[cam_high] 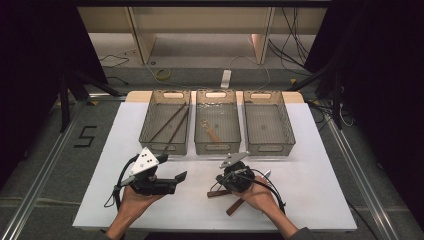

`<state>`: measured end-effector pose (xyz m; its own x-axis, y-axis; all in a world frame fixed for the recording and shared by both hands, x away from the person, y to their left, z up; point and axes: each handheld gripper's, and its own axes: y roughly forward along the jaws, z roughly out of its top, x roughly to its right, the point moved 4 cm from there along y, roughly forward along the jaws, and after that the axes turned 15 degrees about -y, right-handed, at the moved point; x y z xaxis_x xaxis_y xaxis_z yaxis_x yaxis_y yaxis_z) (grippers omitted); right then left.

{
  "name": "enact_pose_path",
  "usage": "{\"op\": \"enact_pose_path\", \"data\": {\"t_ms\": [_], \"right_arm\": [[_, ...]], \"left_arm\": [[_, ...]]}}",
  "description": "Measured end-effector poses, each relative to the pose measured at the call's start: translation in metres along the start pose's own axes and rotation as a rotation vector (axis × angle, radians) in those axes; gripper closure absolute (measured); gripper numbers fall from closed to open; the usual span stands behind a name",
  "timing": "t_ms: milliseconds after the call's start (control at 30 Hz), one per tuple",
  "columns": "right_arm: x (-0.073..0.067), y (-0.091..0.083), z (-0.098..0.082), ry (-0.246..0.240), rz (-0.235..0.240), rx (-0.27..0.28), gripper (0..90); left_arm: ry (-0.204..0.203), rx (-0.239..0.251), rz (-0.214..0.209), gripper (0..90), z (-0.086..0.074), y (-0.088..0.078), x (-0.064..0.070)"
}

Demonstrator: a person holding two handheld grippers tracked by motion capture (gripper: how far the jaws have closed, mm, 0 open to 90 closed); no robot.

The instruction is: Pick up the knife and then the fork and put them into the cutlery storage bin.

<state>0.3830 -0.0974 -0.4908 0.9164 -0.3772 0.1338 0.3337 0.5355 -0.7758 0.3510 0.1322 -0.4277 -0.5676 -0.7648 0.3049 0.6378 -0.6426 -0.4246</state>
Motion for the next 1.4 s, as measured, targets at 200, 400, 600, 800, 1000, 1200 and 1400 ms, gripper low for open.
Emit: {"op": "enact_pose_path", "data": {"t_ms": [200,400,600,800,1000,1200,1400], "right_arm": [[-0.004,0.007,-0.001,-0.005,0.005,-0.025,90.0],[-0.008,0.012,-0.003,-0.01,0.014,-0.054,90.0],[-0.012,0.018,-0.004,-0.024,0.028,-0.081,90.0],[-0.015,0.019,-0.004,-0.031,0.042,-0.095,90.0],[-0.017,0.017,-0.005,-0.04,0.067,-0.103,90.0],[-0.025,0.011,-0.009,-0.033,0.107,-0.115,90.0],[-0.031,0.003,-0.016,-0.037,0.133,-0.127,90.0]], "left_arm": [[0.001,-0.001,0.0,15.4,0.0,0.0,0.001],[0.013,-0.005,-0.006,15.4,0.0,0.001,0.002],[0.013,0.001,-0.002,15.4,-0.001,-0.001,0.001],[0.009,0.006,-0.001,15.4,-0.001,-0.001,0.001],[0.009,0.007,0.002,15.4,-0.001,-0.003,0.0],[0.013,0.003,0.0,15.4,-0.001,-0.003,0.001],[0.013,0.004,0.002,15.4,-0.001,-0.003,0.001]]}}
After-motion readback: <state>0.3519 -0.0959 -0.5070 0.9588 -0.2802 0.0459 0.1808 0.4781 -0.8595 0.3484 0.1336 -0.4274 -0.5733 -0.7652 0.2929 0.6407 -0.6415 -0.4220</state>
